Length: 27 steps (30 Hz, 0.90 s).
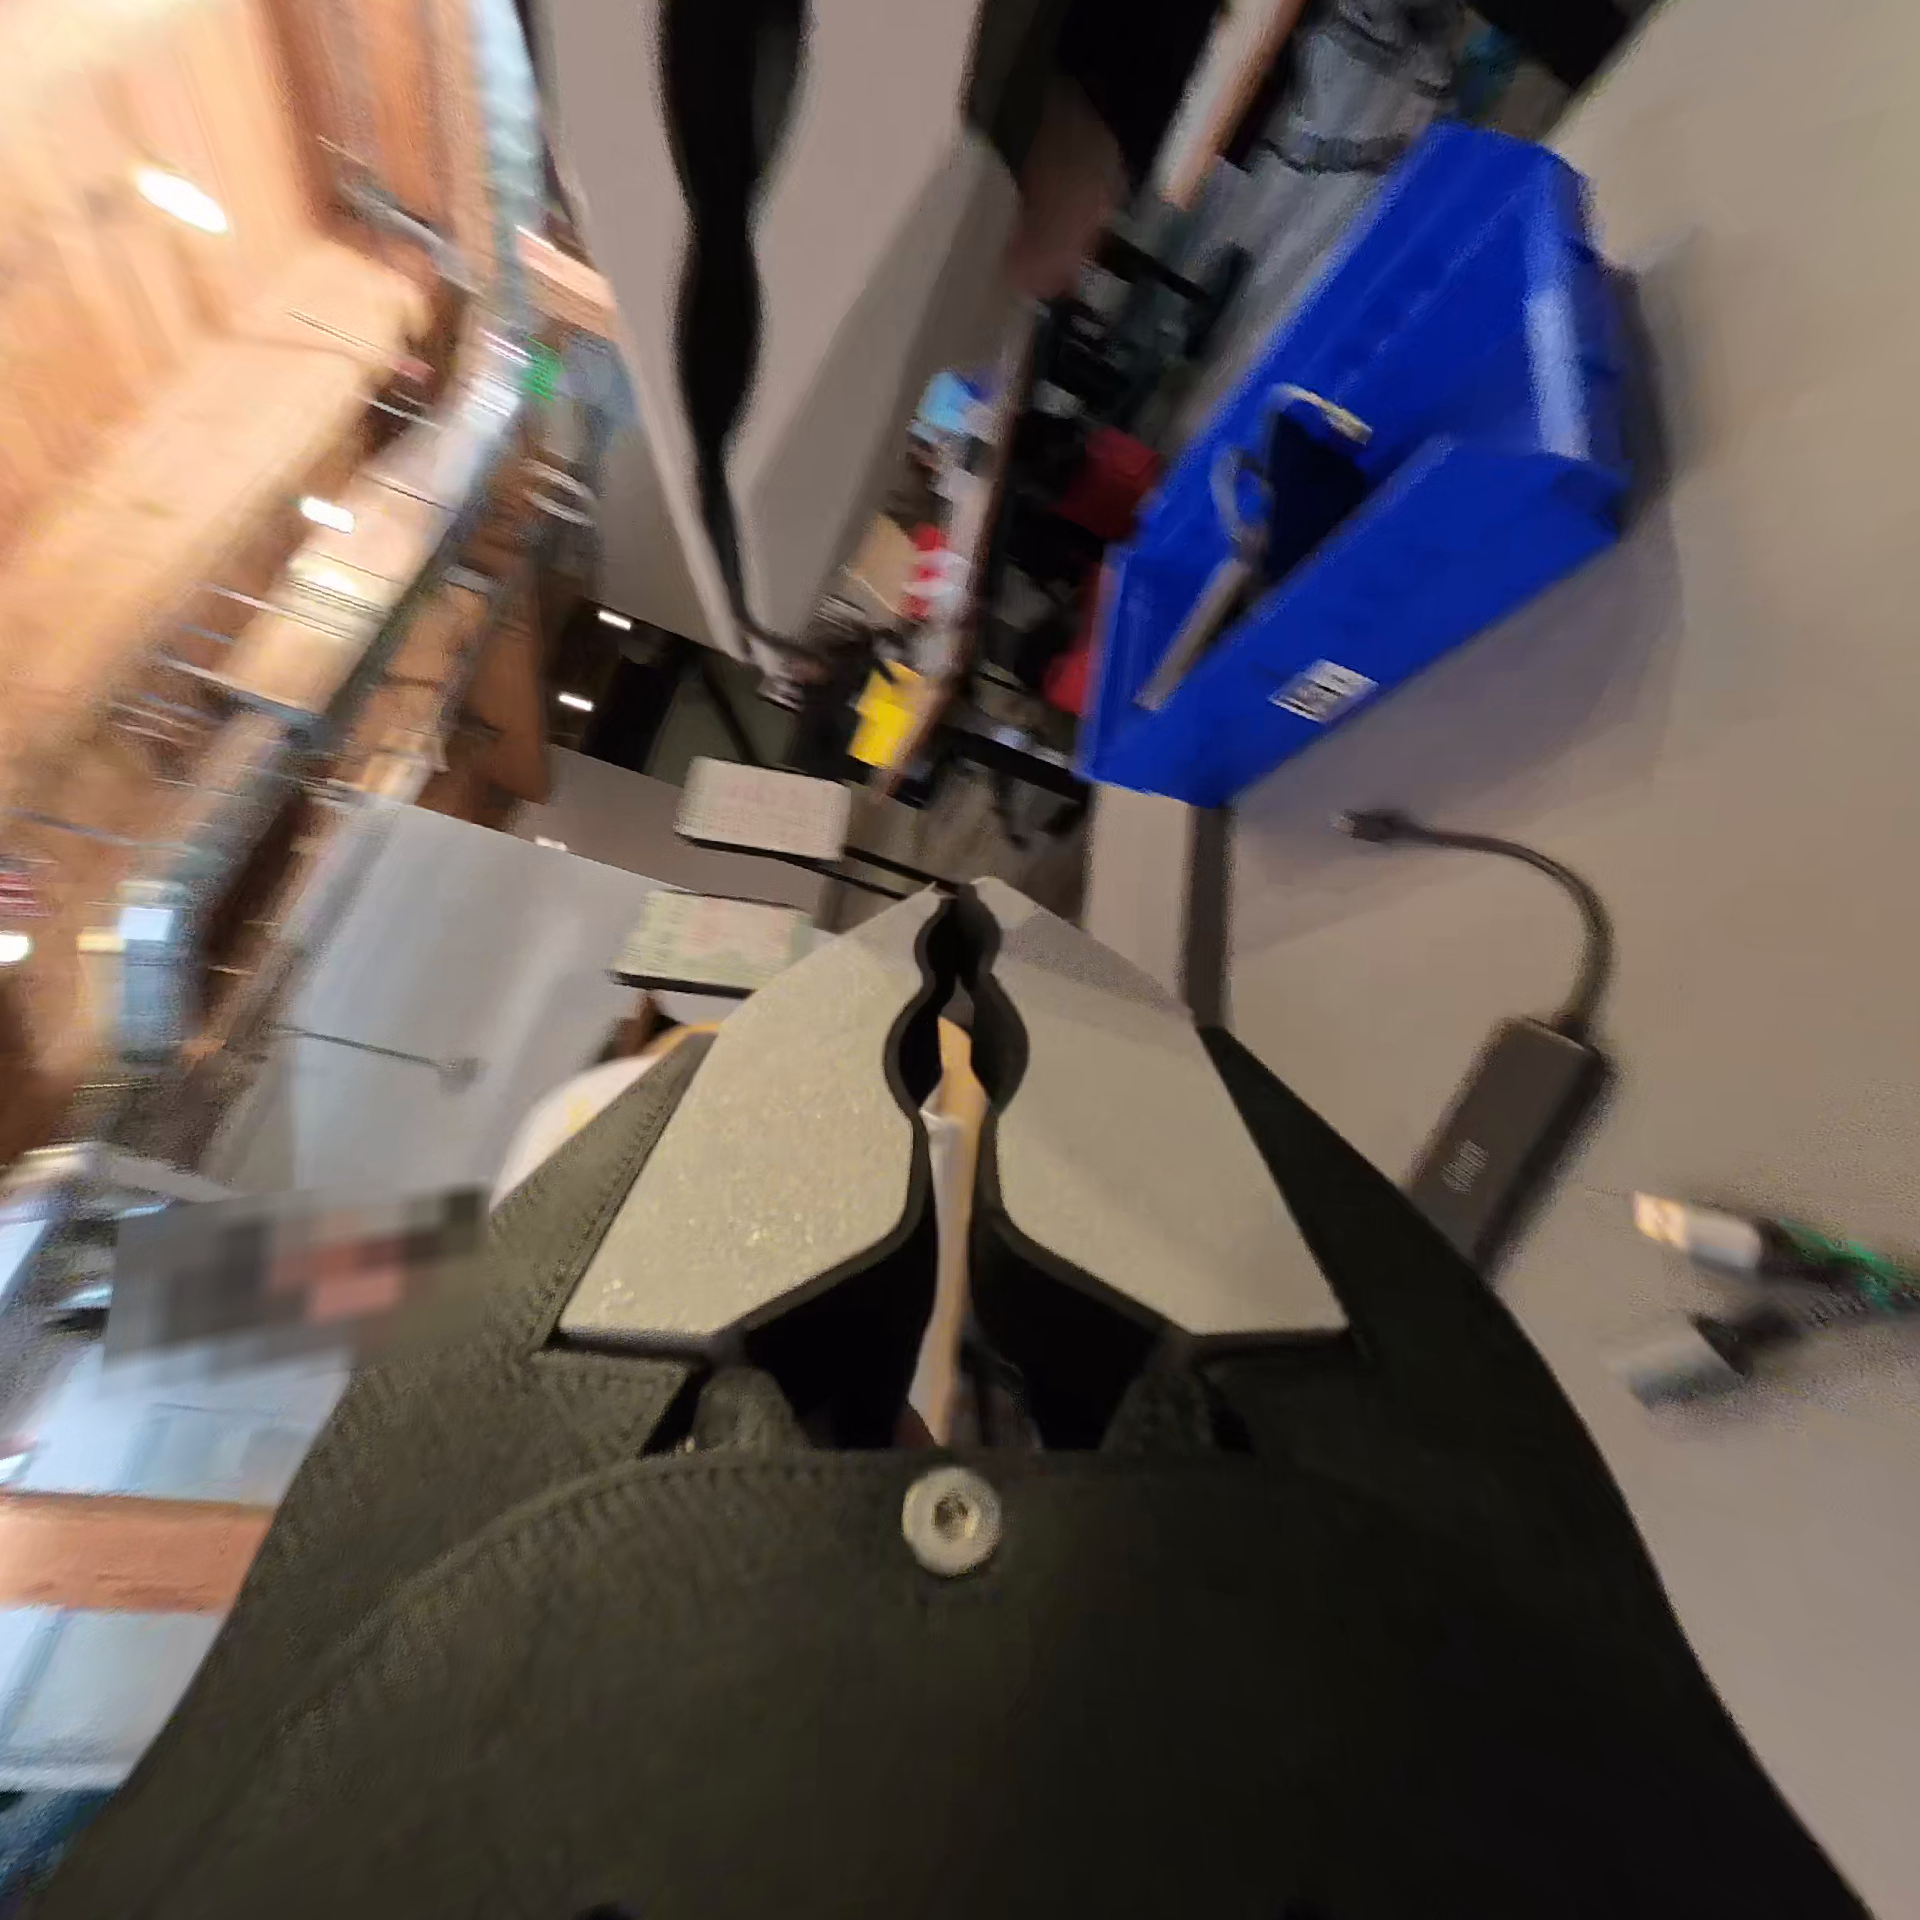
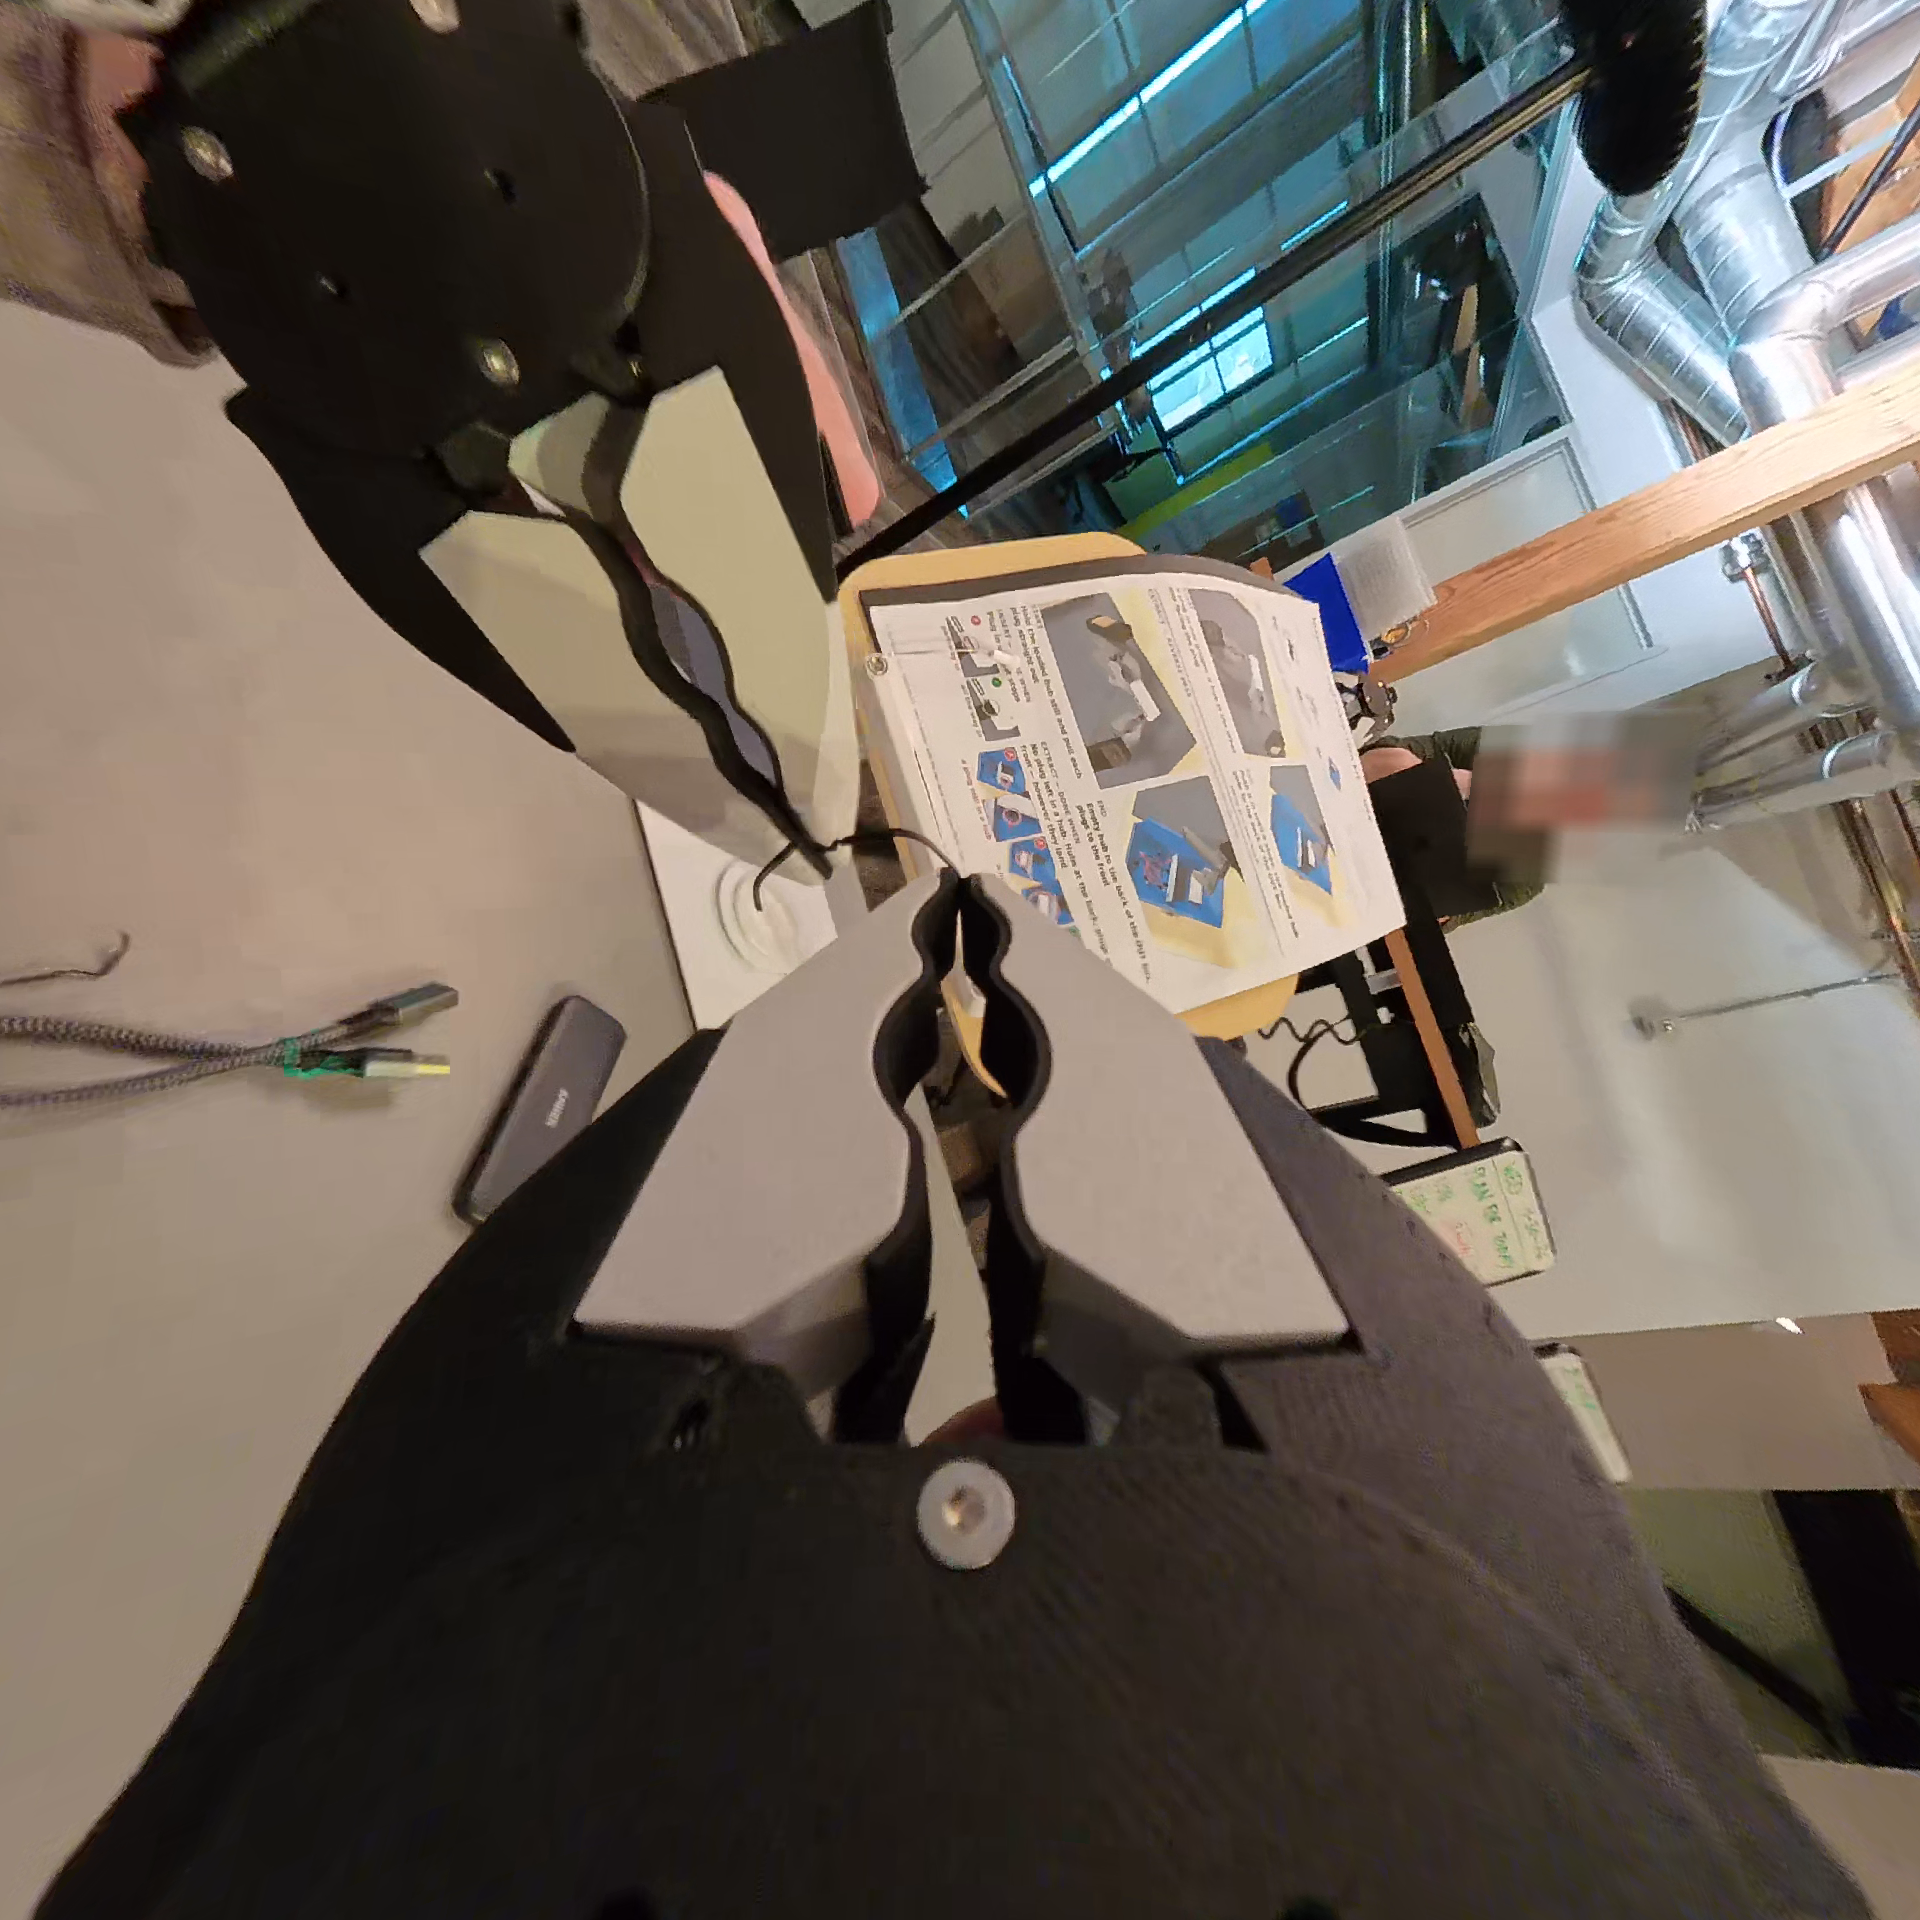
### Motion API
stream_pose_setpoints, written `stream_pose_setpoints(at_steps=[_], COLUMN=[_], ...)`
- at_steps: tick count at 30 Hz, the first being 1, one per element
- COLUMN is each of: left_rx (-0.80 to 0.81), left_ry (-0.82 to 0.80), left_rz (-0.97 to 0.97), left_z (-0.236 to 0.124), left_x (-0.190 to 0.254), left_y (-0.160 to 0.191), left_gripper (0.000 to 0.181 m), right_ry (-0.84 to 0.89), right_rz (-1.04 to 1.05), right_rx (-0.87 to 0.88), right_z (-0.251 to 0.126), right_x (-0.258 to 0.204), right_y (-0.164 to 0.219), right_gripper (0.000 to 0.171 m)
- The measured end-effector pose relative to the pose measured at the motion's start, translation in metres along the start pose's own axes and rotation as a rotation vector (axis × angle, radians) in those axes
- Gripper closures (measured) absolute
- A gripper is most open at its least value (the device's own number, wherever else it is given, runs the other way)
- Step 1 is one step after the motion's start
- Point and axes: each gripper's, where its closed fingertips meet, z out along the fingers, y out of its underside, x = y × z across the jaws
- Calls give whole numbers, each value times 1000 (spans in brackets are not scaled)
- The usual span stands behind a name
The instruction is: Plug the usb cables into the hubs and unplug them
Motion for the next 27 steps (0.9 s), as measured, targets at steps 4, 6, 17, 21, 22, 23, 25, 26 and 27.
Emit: stream_pose_setpoints(at_steps=[4, 6, 17, 21, 22, 23, 25, 26, 27], left_rx=[-71, -94, -134, -148, -163, -180, -193, -190, -174], left_ry=[304, 448, 1027, 1194, 1251, 1319, 1413, 1456, 1458], left_rz=[-62, -90, 215, 231, 223, 214, 185, 159, 118], left_z=[-5, -11, -12, -9, -10, -14, -15, -17, -14], left_x=[43, 70, 228, 241, 243, 245, 248, 250, 252], left_y=[29, 41, 88, 94, 95, 96, 96, 94, 89], left_gripper=[179, 169, 140, 140, 143, 149, 156, 165, 169], right_ry=[-1, -9, -56, -62, -65, -66, -65, -63, -61], right_rz=[37, 68, 196, 228, 234, 237, 245, 252, 260], right_rx=[-12, -4, 37, 48, 50, 50, 53, 58, 64], right_z=[-8, -12, -21, -25, -26, -26, -26, -26, -27], right_x=[-7, -14, -45, -47, -47, -47, -46, -46, -45], right_y=[11, 17, 49, 59, 61, 64, 68, 70, 72], right_gripper=[171, 171, 171, 171, 171, 171, 171, 171, 171])
